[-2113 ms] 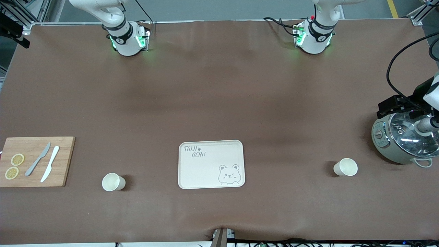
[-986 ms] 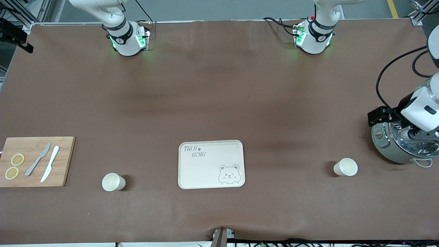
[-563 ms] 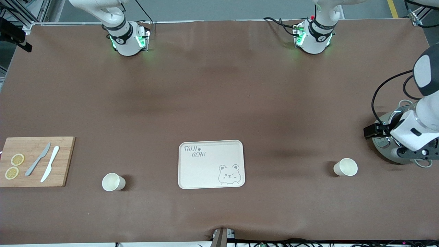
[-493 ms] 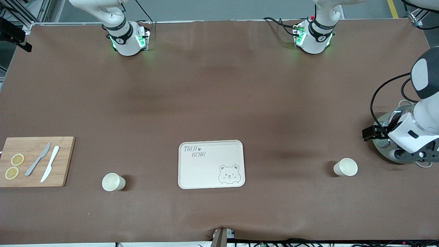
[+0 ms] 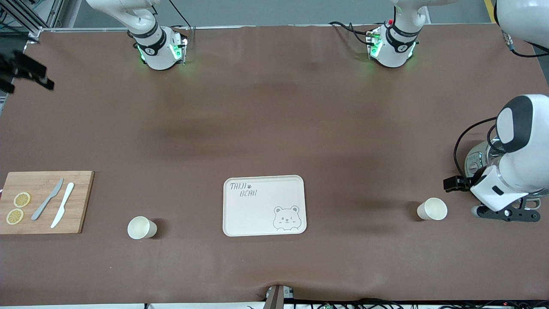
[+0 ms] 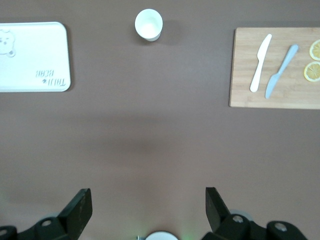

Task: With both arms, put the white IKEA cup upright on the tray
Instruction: 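Reach the left gripper to one cup while the right gripper reaches the other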

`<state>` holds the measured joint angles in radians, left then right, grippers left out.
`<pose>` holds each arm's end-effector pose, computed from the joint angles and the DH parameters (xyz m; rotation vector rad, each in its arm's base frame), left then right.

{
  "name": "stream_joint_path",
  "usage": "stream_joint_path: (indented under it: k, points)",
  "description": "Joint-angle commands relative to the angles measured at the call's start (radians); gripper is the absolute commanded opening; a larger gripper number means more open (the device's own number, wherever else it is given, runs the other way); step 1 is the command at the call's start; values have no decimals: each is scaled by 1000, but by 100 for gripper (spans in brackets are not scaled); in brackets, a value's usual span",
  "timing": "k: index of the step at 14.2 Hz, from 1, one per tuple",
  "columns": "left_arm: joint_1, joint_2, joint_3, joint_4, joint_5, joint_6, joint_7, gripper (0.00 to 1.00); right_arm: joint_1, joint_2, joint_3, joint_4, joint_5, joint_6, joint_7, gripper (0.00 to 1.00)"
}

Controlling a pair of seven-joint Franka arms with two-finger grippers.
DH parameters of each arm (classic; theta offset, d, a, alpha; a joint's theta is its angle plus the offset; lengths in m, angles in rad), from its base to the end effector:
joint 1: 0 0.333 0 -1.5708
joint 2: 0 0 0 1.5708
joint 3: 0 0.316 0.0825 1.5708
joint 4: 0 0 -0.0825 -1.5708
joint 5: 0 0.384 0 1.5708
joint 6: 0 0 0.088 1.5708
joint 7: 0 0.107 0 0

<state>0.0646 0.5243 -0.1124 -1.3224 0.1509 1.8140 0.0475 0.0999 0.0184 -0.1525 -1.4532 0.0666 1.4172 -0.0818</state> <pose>0.7062 -0.0051 0.4322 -3.0463 0.1825 0.0450 0.5439 -0.0198 0.6563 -3.0733 -0.0577 0.0766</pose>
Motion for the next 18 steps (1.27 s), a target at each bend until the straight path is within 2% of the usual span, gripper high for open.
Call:
stream_joint_path:
  k: [1,5,11,13,15,18]
  points:
    - [43,63,-7,6,10,71,48,100,1,128,1,27,18,78,5,100]
    - [60,127,-7,6,9,99,75,100,3,294,2,27,39,248,2,100]
    - [75,217,-7,-11,7,194,94,100,3,454,4,48,64,391,10,100]
    - [76,233,-7,-11,7,211,97,100,0,509,4,48,103,446,10,100]
    - [80,249,-7,-15,7,220,97,100,1,554,2,50,137,482,22,100]
    - [101,267,-10,-32,9,257,101,100,-6,598,2,51,144,540,66,100]
